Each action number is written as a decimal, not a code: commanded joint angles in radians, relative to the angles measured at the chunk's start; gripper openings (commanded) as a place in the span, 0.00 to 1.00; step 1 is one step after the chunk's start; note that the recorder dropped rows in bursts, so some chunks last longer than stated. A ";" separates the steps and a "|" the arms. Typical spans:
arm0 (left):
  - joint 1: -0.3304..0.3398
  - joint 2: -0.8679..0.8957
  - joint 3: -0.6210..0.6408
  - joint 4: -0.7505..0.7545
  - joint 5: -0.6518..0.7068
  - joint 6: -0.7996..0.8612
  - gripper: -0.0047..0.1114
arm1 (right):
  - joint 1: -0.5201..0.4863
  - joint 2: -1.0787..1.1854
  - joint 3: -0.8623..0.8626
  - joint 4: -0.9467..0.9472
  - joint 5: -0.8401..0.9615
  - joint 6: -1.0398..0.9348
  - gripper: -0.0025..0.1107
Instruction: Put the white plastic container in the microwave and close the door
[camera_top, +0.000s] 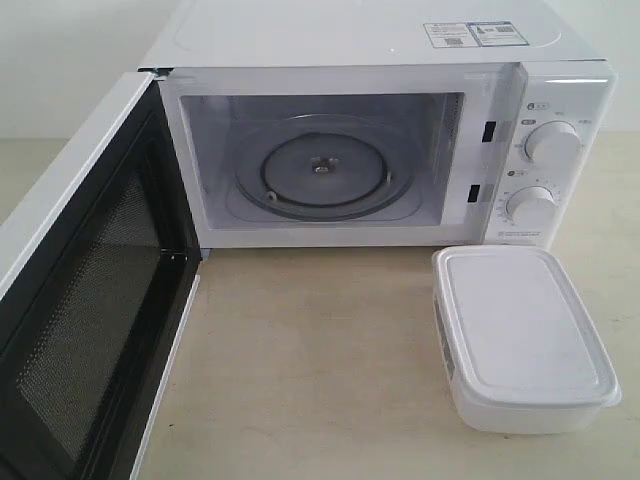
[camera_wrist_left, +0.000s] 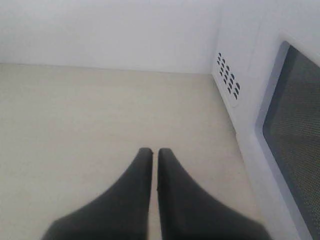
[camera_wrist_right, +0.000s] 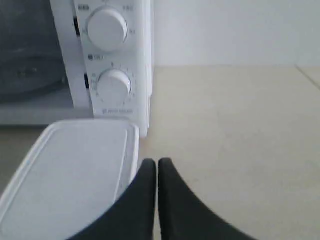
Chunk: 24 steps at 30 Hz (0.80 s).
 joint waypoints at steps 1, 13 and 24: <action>-0.008 -0.003 0.003 -0.009 0.003 0.001 0.08 | -0.005 -0.005 -0.001 -0.008 -0.226 -0.007 0.02; -0.008 -0.003 0.003 -0.009 0.003 0.001 0.08 | -0.005 -0.005 -0.001 -0.008 -0.501 -0.011 0.02; -0.008 -0.003 0.003 -0.009 0.003 0.001 0.08 | -0.005 0.326 -0.350 0.571 -0.177 -0.579 0.02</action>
